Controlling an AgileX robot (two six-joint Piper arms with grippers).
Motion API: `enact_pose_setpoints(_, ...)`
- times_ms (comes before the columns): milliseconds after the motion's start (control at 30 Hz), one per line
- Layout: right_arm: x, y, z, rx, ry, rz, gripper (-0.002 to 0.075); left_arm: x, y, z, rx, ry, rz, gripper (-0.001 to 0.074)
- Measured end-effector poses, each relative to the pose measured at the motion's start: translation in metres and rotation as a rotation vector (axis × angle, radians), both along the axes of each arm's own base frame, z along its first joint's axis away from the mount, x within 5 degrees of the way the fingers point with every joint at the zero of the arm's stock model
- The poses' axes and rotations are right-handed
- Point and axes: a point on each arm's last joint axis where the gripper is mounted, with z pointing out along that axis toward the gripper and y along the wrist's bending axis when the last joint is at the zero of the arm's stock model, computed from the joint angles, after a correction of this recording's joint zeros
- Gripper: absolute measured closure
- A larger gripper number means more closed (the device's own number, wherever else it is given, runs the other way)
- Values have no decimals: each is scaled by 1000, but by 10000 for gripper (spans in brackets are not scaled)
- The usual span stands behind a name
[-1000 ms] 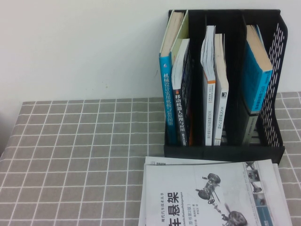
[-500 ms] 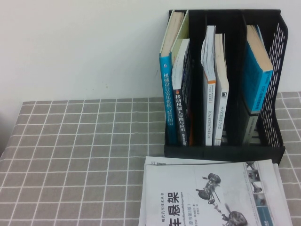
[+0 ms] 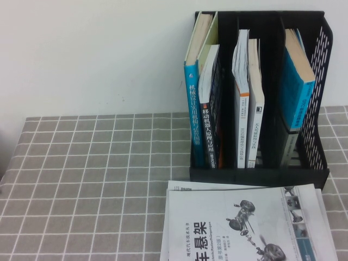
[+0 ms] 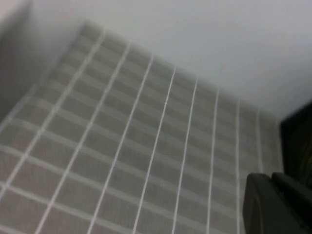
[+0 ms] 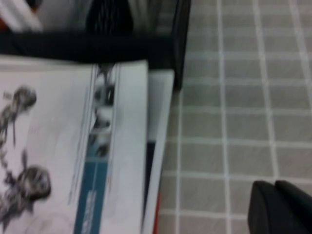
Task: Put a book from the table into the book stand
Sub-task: Push book with right arm
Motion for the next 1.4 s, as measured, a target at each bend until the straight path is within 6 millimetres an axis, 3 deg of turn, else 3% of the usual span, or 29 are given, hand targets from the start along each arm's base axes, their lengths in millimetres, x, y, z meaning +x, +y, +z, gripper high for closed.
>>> enact_pose_setpoints(200,40,19,-12,75,241,113,729,37,-15,-27,9,149,-198,738)
enact_pose_setpoints(400,75,31,-30,134,311,153,729,65,-33,-46,-41,222,-429,738)
enact_pose_setpoints(567,92,32,-52,117,354,146,729,83,-42,-62,-120,287,-511,738)
enact_pose_setpoints(1000,114,33,-79,116,382,104,729,101,-44,-87,-206,379,-498,738)
enact_pose_setpoints(1400,121,56,-90,243,374,196,729,103,-48,-100,-241,434,-566,738)
